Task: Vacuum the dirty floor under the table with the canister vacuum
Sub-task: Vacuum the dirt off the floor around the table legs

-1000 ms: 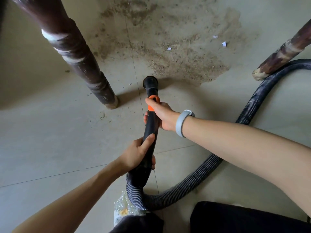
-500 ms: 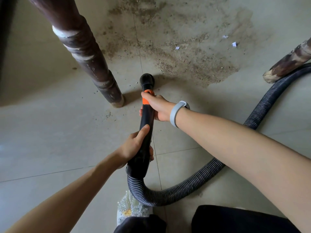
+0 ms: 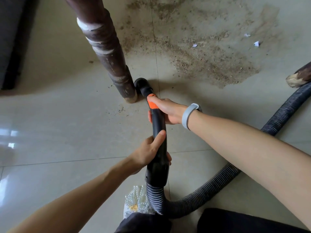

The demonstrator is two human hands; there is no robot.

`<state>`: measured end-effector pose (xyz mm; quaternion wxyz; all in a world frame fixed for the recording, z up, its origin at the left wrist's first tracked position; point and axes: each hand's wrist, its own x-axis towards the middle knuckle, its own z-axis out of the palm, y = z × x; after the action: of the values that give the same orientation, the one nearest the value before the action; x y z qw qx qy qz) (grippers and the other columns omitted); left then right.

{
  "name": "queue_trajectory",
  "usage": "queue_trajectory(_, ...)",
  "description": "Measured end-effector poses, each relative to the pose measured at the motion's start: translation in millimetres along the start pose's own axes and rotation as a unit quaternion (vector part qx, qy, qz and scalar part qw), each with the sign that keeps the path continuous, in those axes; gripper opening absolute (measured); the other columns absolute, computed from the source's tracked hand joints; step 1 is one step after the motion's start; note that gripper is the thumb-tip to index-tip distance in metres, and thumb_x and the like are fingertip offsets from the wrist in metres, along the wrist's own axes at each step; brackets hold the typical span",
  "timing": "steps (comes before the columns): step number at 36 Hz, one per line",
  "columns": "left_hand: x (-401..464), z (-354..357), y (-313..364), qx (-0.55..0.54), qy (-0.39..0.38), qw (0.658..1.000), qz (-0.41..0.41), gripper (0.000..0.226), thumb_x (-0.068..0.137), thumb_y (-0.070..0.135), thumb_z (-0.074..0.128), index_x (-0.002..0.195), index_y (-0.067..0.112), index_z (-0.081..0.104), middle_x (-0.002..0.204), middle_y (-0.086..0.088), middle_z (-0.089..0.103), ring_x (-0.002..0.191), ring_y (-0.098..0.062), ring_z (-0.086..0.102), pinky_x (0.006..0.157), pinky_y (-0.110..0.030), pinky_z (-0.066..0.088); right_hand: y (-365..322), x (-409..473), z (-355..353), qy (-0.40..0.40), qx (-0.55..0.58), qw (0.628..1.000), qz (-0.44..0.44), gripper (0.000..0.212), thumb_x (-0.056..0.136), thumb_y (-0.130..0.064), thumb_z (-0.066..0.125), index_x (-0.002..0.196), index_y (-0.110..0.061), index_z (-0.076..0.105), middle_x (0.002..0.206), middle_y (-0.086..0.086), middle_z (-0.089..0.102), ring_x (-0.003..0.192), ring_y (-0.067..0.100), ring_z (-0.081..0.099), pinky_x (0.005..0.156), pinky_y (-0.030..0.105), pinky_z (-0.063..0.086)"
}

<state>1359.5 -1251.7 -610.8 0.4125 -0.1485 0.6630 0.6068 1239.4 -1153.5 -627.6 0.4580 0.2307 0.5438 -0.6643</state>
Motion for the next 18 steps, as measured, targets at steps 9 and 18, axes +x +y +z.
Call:
queue_trajectory(9,-3.6,27.2,-10.2,0.034,-0.151,0.988,-0.024,0.071,0.087,0.066,0.037,0.097,0.001,0.063,0.091,-0.009,0.074,0.092,-0.023,0.07,0.098,-0.056,0.047,31.0,-26.9,-27.8,-0.042,0.016,0.998,0.034,0.03,0.096,-0.037,0.05,0.109,-0.012,0.039,0.062,0.008,0.05,0.042,0.017,0.052,0.046,0.02,0.048)
queue_trajectory(18,-10.1,28.3,-4.0,0.047,-0.162,0.985,-0.034,0.064,0.087,0.061,0.035,0.105,0.003,0.057,0.104,-0.013,0.071,0.096,-0.016,0.069,0.096,-0.042,0.051,37.3,-31.1,-26.8,-0.058,-0.004,0.998,0.032,0.032,0.097,-0.038,0.047,0.106,-0.008,0.043,0.062,0.006,0.052,0.048,0.016,0.05,0.051,0.024,0.049)
